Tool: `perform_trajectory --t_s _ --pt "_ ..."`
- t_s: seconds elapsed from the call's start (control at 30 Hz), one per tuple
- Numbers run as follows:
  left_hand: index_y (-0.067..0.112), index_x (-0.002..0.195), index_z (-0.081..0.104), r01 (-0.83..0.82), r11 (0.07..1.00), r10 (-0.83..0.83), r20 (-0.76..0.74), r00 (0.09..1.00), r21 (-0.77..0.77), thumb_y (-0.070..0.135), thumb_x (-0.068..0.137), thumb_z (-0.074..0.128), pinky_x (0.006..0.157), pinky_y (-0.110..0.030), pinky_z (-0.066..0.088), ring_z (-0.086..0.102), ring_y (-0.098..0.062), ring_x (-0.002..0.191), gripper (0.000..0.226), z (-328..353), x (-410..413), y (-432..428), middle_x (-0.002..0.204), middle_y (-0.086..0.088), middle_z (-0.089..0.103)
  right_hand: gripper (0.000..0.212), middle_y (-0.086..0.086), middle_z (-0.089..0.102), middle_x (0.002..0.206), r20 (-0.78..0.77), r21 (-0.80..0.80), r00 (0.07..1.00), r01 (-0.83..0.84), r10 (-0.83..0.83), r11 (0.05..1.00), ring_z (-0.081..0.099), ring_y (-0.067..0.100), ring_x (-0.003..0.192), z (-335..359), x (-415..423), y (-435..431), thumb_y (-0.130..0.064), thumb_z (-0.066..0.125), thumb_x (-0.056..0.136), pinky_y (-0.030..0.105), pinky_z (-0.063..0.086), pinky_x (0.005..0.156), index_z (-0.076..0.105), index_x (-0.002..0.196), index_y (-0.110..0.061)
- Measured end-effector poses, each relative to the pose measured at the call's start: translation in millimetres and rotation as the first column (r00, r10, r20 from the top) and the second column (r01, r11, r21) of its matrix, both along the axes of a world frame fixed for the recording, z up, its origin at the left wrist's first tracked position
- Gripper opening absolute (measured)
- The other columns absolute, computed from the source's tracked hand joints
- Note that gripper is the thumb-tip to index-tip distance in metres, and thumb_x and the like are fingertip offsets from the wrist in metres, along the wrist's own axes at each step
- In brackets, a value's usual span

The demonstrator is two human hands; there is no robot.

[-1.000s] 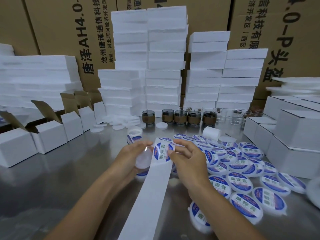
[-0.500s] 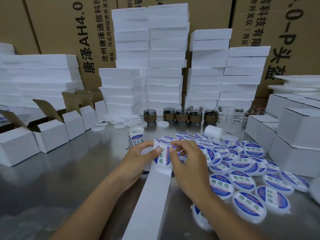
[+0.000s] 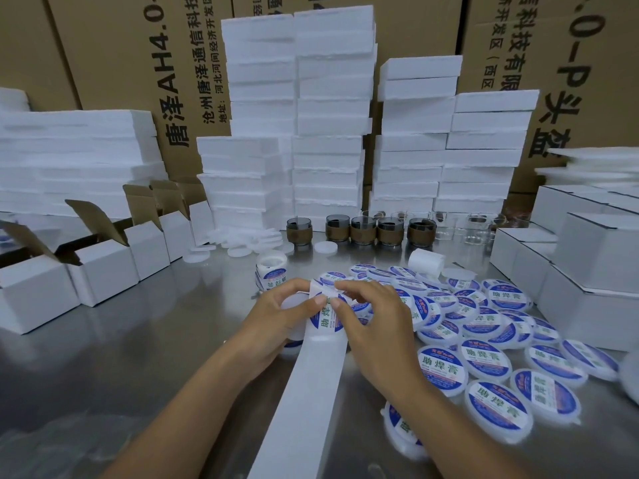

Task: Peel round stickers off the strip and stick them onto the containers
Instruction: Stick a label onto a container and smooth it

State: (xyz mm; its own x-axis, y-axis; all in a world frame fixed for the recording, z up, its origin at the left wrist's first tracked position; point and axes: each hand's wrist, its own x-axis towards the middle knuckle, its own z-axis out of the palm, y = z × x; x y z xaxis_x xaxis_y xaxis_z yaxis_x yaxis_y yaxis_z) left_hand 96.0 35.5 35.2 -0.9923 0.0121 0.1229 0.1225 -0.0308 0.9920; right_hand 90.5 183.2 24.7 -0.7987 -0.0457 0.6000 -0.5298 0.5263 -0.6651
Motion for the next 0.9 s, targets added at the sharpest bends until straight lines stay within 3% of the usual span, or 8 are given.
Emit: perform_trajectory --t_s 0.07,0.13,0.2,0.3,0.4,0.57,0.83,0.9 --pt "0.025 0.083 0.071 0.008 1.000 -0.008 -0.002 1.000 0.016 0.042 0.068 0.069 0.048 -0.020 0.049 0.071 -0.018 0.075 0.023 0 -1 1 0.088 -0.005 0.073 0.023 -0.019 0.057 0.100 -0.010 0.028 1.000 0.005 -0.005 1.000 0.047 0.002 0.103 1 0 0 -0.030 0.063 0.087 0.019 0.038 0.088 0.066 0.109 -0.028" --pt "0.020 0.080 0.071 0.008 0.997 -0.008 0.001 1.000 0.071 0.036 0.077 0.064 0.043 -0.018 0.046 0.068 -0.017 0.069 0.018 0 -1 1 0.084 -0.008 0.072 0.020 -0.021 0.055 0.096 -0.024 0.027 1.000 0.008 -0.008 1.000 0.048 0.002 0.100 1 1 1 -0.031 0.063 0.086 0.020 0.038 0.084 0.066 0.106 -0.028" --pt "0.022 0.074 0.072 -0.010 0.996 0.010 0.009 1.000 0.091 0.032 0.082 0.061 0.050 -0.023 0.050 0.069 -0.019 0.073 0.016 0 -3 1 0.084 -0.008 0.073 0.019 -0.019 0.057 0.096 -0.039 0.029 0.999 0.015 -0.014 0.999 0.047 0.001 0.098 0 0 1 -0.030 0.063 0.086 0.018 0.036 0.083 0.067 0.104 -0.027" --pt "0.023 0.069 0.071 -0.033 0.994 0.033 -0.003 0.999 0.102 0.036 0.070 0.067 0.053 -0.023 0.051 0.069 -0.016 0.071 0.013 -1 -5 1 0.083 -0.004 0.073 0.017 -0.013 0.061 0.102 -0.064 0.066 0.997 0.041 -0.037 0.997 0.044 0.001 0.099 0 -1 2 -0.029 0.064 0.086 0.017 0.032 0.084 0.067 0.102 -0.026" --pt "0.026 0.067 0.070 -0.089 0.995 0.091 -0.021 0.996 0.047 0.041 0.066 0.069 0.060 -0.024 0.052 0.068 -0.011 0.076 0.014 -3 -7 -1 0.083 0.006 0.072 0.015 -0.012 0.060 0.101 -0.070 0.090 0.996 0.052 -0.046 0.995 0.045 0.003 0.100 0 -1 3 -0.027 0.065 0.085 0.015 0.031 0.082 0.068 0.100 -0.025" --pt "0.028 0.066 0.071 -0.166 0.986 0.165 -0.031 0.986 -0.032 0.033 0.081 0.068 0.059 -0.021 0.049 0.066 -0.012 0.081 0.016 -6 -11 -2 0.081 0.011 0.072 0.010 -0.010 0.057 0.098 -0.065 0.112 0.998 0.022 -0.015 0.994 0.046 0.006 0.099 2 2 4 -0.021 0.065 0.085 0.018 0.034 0.083 0.068 0.094 -0.024" --pt "0.029 0.066 0.071 -0.236 0.967 0.231 -0.061 0.971 -0.094 0.033 0.082 0.068 0.068 -0.027 0.054 0.069 -0.008 0.074 0.016 -7 -14 -3 0.080 0.011 0.072 0.011 -0.018 0.048 0.089 -0.059 0.051 0.998 -0.030 0.033 0.998 0.047 0.003 0.094 3 4 2 -0.016 0.063 0.084 0.019 0.037 0.082 0.067 0.089 -0.025" --pt "0.028 0.068 0.071 -0.239 0.965 0.233 -0.070 0.970 -0.108 0.034 0.082 0.068 0.063 -0.024 0.053 0.069 -0.006 0.071 0.015 -8 -15 -4 0.078 0.012 0.072 0.012 -0.018 0.051 0.086 -0.057 0.055 0.997 -0.042 0.045 0.998 0.048 0.004 0.092 4 4 1 -0.015 0.063 0.083 0.024 0.040 0.083 0.065 0.086 -0.026"
